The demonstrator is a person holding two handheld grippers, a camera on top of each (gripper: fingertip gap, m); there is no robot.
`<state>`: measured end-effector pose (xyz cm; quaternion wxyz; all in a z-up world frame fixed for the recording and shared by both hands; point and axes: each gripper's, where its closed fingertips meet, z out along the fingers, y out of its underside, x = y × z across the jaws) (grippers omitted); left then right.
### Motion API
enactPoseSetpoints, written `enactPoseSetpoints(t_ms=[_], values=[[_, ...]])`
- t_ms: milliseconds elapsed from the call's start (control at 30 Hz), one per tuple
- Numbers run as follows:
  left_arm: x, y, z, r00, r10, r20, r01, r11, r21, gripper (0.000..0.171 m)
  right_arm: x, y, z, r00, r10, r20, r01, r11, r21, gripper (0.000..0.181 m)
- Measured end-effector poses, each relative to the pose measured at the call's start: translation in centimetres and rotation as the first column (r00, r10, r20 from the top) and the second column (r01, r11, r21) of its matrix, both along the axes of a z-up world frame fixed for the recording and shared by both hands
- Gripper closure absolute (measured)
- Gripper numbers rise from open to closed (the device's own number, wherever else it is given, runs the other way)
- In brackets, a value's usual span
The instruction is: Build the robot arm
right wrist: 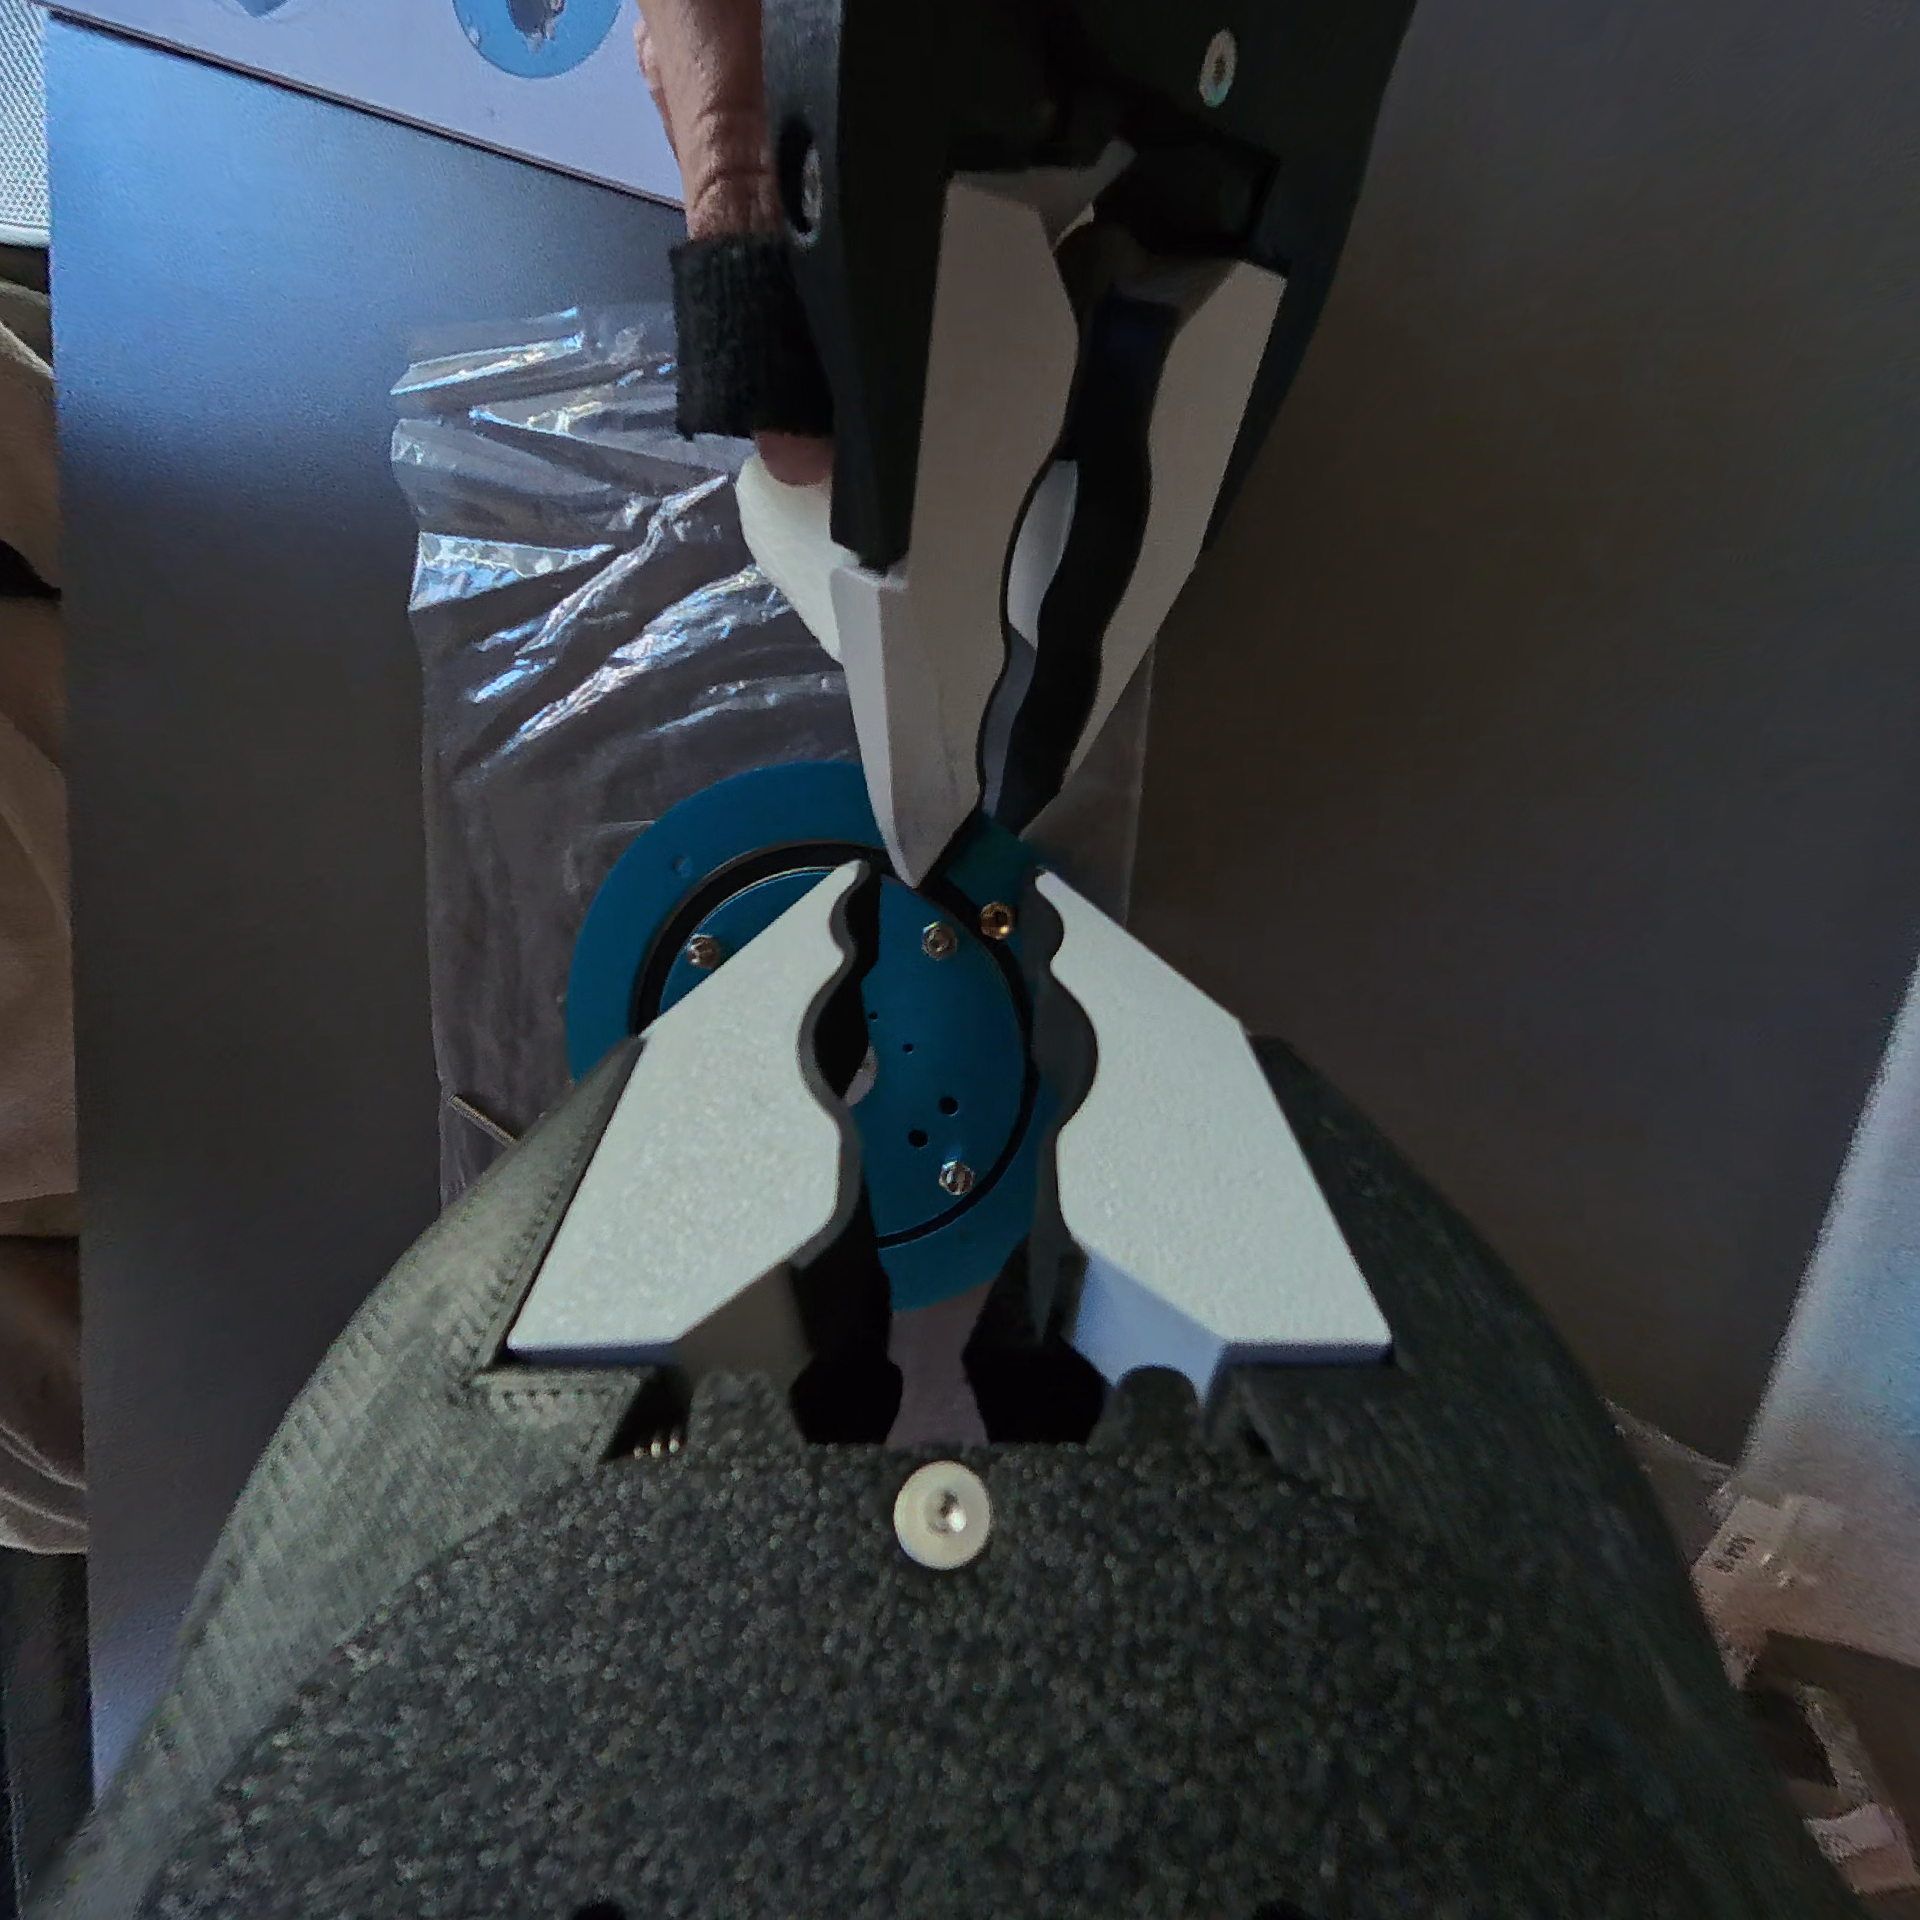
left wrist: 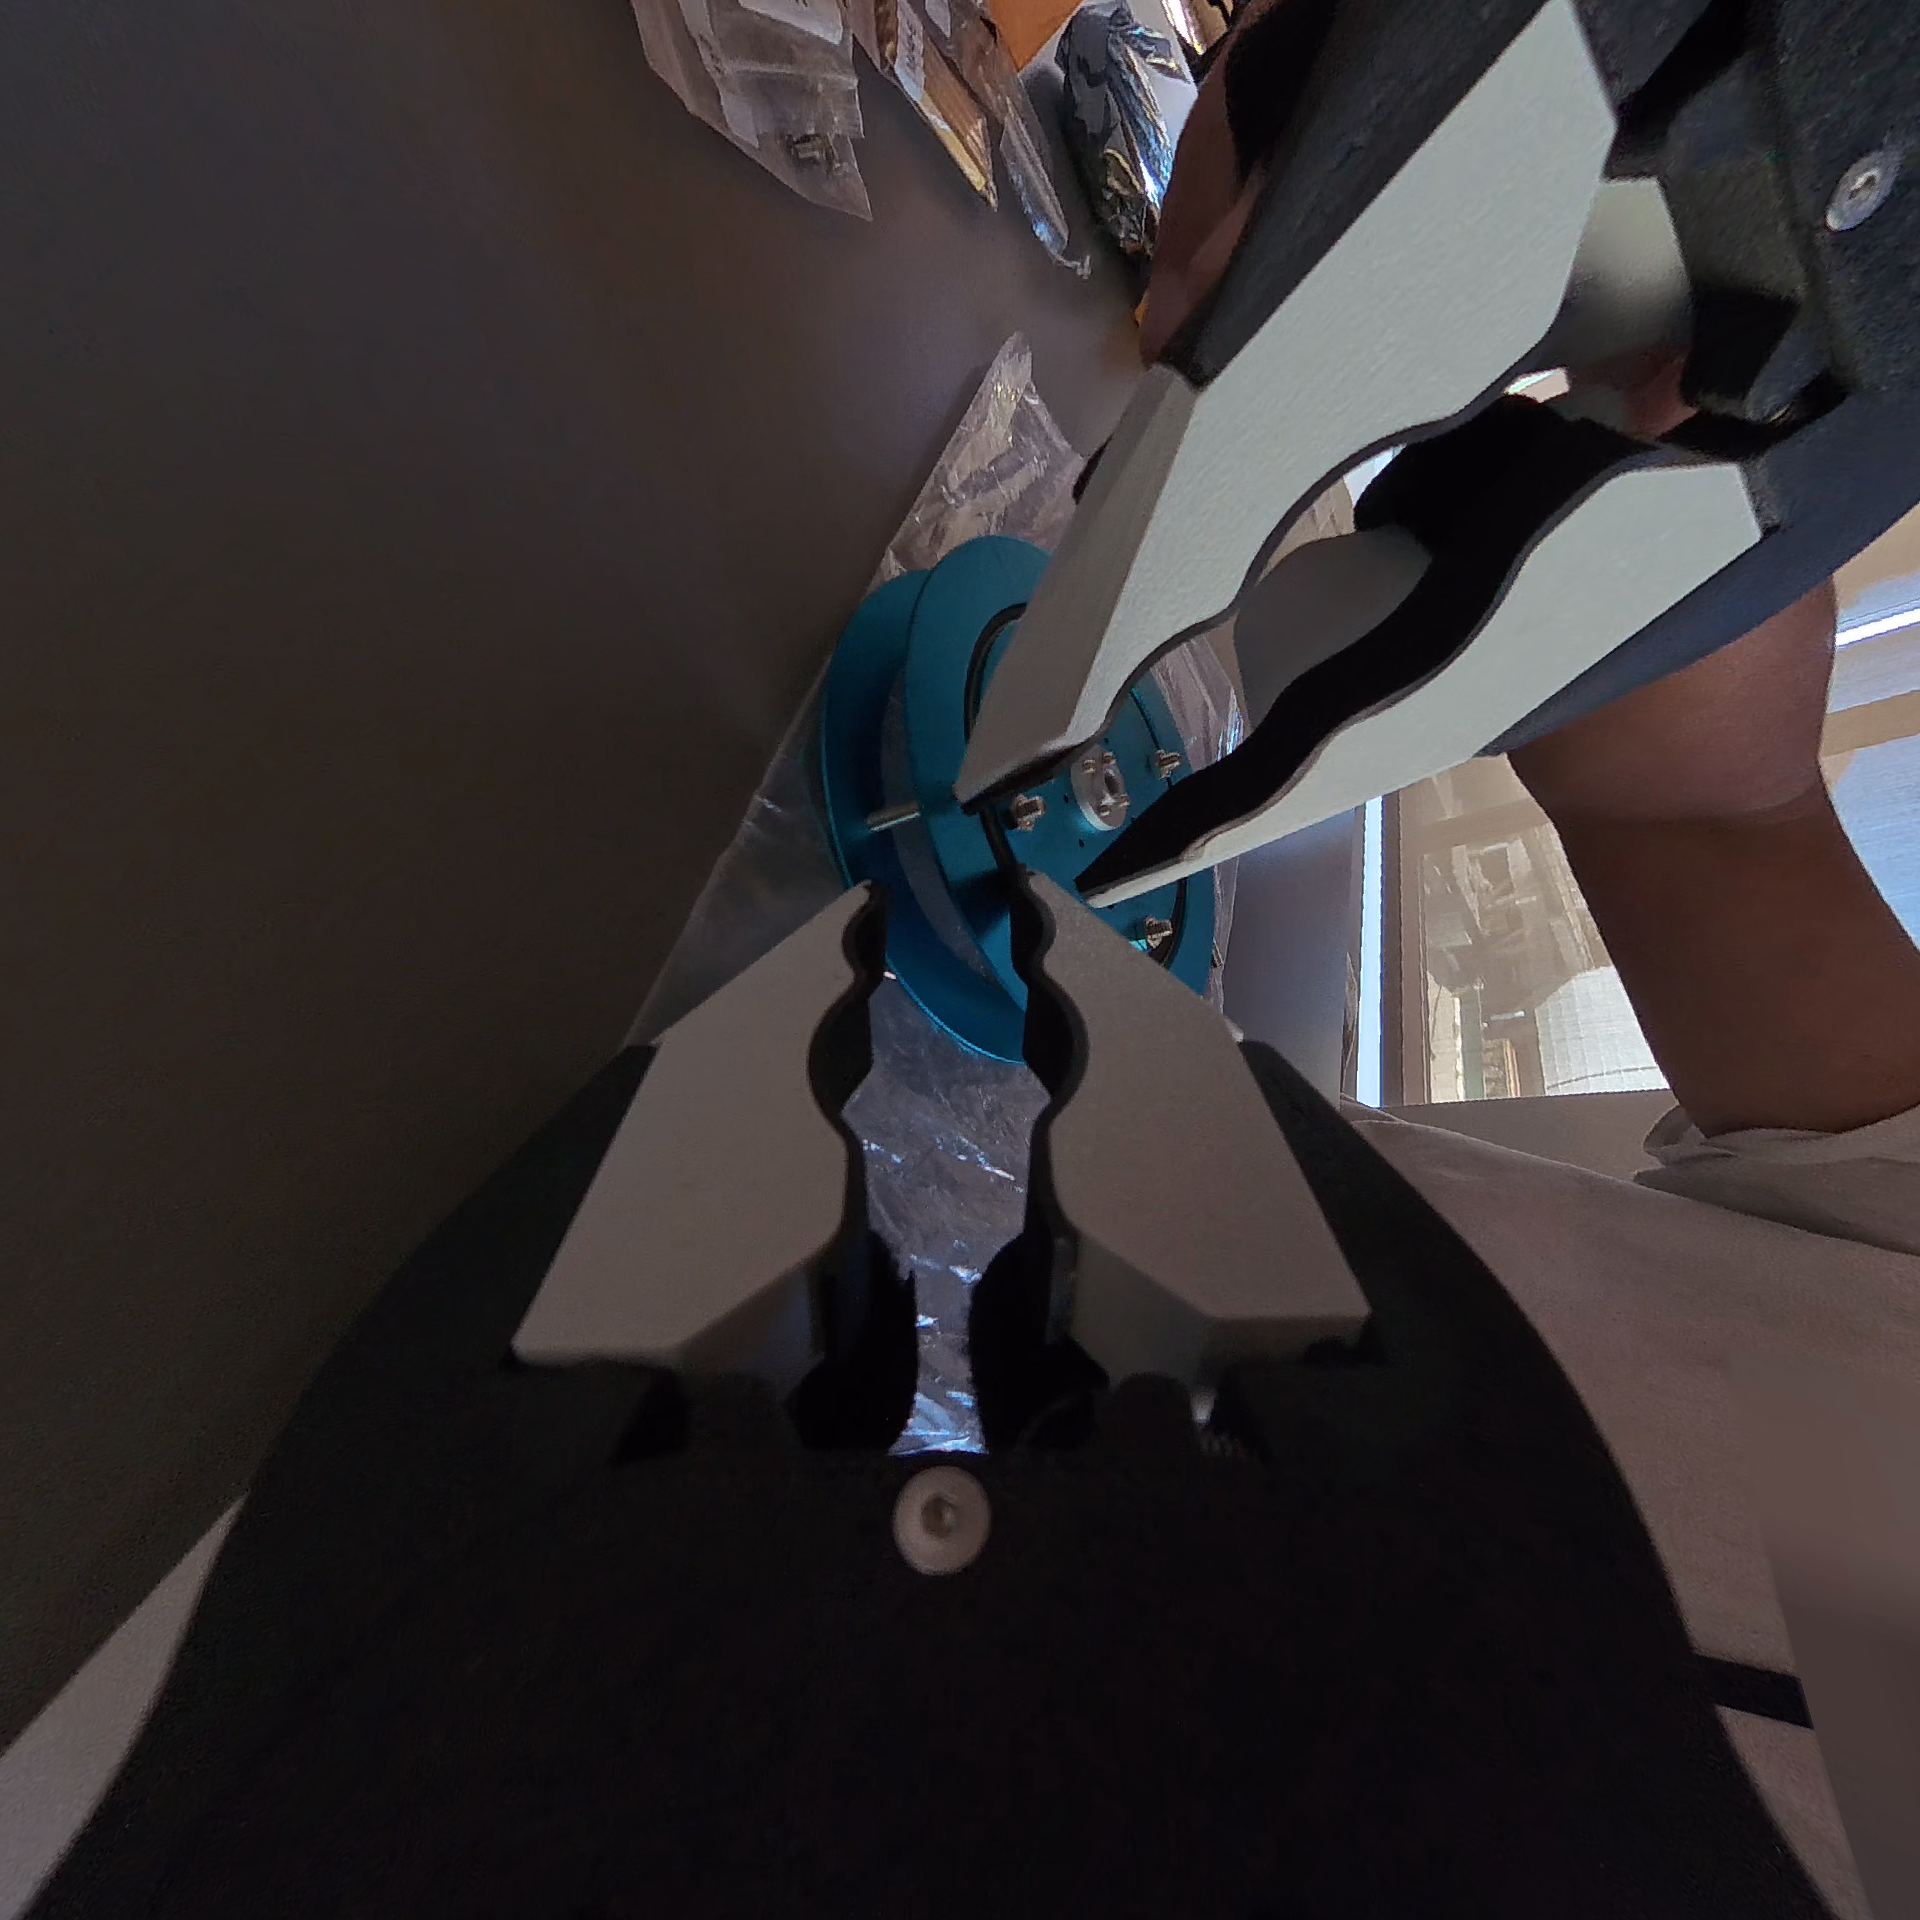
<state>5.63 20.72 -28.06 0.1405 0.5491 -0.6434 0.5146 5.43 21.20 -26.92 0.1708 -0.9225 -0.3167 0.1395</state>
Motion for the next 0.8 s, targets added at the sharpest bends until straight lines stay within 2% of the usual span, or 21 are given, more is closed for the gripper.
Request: enactPoseSetpoints(t_ms=[100,200,433,633,800], values=[[0.0,-0.1,0.0,1.0,-0.004,0.0,0.004,1.0,-0.002,0.149,0.3,-0.6,0.3,1.0,-0.018,-0.003,0.018,1.0,0.015,0.152],[0.0,-0.2,0.0,1.0,-0.006,0.001,0.006,1.0,0.0,0.149,0.9,-1.7,0.5,1.0,-0.027,0.001,0.027,1.0,-0.006,0.159],[-0.1,-0.2,0.0,1.0,-0.006,-0.001,0.006,1.0,-0.004,0.149,0.3,0.0,0.6,0.999,-0.025,-0.025,0.027,0.998,0.064,0.152],[-0.1,-0.2,0.0,1.0,-0.009,-0.003,0.009,1.0,-0.006,0.149,0.6,-1.7,0.3,0.999,-0.037,-0.031,0.038,0.999,0.016,0.157],[-0.1,-0.2,0.0,1.0,-0.009,-0.003,0.009,1.0,-0.007,0.149,0.9,-1.4,1.2,0.996,-0.06,-0.061,0.065,0.994,0.082,0.155]])
